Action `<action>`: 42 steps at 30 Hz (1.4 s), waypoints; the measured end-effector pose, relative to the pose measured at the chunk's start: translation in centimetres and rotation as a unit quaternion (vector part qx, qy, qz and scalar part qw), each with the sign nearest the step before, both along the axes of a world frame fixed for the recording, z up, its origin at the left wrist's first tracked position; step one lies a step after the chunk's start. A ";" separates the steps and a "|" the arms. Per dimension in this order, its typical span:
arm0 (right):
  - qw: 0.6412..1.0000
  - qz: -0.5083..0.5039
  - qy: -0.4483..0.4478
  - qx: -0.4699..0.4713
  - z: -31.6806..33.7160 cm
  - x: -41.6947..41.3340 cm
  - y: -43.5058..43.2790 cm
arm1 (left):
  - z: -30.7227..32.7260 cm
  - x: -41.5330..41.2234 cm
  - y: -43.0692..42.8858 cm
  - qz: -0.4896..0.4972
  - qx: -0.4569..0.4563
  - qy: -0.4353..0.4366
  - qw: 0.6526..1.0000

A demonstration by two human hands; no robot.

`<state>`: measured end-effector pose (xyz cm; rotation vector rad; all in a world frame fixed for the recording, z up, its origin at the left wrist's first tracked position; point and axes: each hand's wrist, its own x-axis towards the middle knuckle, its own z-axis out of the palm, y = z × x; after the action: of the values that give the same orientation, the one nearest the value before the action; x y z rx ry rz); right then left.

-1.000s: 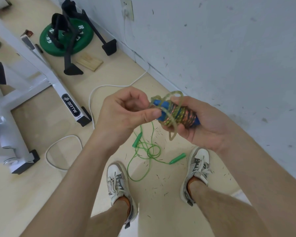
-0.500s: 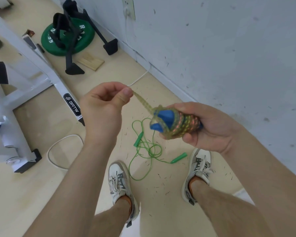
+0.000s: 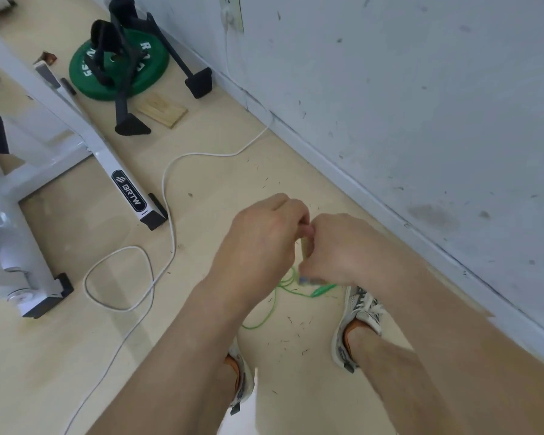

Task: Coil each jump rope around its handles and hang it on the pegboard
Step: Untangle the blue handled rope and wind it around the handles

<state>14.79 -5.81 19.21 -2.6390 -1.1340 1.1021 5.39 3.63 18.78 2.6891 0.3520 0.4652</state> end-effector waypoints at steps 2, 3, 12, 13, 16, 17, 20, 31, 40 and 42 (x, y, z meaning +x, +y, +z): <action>0.996 -0.041 -0.050 0.062 -0.8 0.1 0.0 | 0.5 0.3 0.1 0.028 -0.022 0.013 0.999; 0.992 -0.057 -0.056 0.097 -1.0 0.2 -0.1 | 0.8 0.5 0.4 0.058 -0.060 0.028 0.996; 0.976 -0.078 -0.138 0.149 -1.4 0.0 0.1 | 2.0 1.3 -0.3 0.128 -0.408 0.086 0.900; 0.978 -0.080 -0.131 0.139 -1.5 -0.2 0.2 | 2.0 1.2 -0.6 0.120 -0.385 0.095 0.910; 0.983 -0.065 -0.120 0.125 -2.1 -0.4 0.4 | 2.0 1.0 -1.6 0.091 -0.319 0.076 0.940; 0.982 -0.064 -0.118 0.133 -2.1 -0.1 0.4 | 2.1 0.9 -1.7 0.082 -0.318 0.066 0.942; 0.973 -0.117 -0.002 0.200 -1.3 0.8 -0.3 | 3.3 0.6 -1.0 0.082 -0.382 0.041 0.920; 0.884 -0.129 0.283 0.349 6.3 -0.3 -2.9 | 11.1 -1.0 -1.3 0.052 -0.665 -0.106 0.738; 0.789 -0.274 0.048 0.547 16.1 -4.2 -5.3 | 20.8 -3.2 -5.1 -0.036 -0.498 -0.088 0.862; 0.788 -0.262 0.042 0.555 18.7 -4.9 -6.5 | 22.8 -3.5 -6.2 -0.029 -0.463 -0.109 0.879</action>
<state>9.90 -12.30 37.88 -1.7067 -0.6074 0.2424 1.86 -2.56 41.58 1.6908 0.3150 0.4279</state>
